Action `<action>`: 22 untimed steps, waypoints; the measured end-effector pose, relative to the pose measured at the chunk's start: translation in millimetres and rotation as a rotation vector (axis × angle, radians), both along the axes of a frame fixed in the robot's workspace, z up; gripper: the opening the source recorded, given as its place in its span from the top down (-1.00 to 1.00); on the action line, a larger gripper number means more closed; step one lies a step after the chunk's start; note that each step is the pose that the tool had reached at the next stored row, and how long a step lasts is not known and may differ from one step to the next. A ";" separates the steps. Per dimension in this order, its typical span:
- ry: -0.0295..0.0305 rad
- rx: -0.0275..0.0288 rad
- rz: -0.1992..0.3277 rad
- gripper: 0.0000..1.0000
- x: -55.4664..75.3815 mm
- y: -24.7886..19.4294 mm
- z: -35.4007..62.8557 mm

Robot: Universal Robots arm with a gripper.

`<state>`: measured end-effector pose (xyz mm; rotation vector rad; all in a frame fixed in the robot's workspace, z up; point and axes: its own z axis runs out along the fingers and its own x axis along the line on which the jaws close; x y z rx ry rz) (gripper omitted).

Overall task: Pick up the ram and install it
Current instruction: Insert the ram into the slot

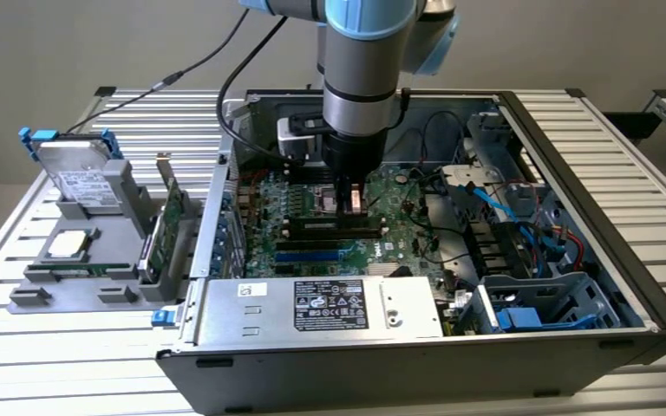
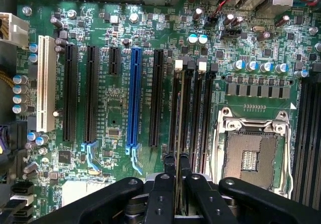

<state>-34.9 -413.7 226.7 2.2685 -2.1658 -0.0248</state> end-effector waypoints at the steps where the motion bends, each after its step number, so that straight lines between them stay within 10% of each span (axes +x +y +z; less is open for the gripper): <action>1: 0.0000 0.0001 0.000 0.73 0.0 -0.2 -0.1; 22: 0.0002 -0.0002 0.001 0.73 0.0 -1.3 -3.8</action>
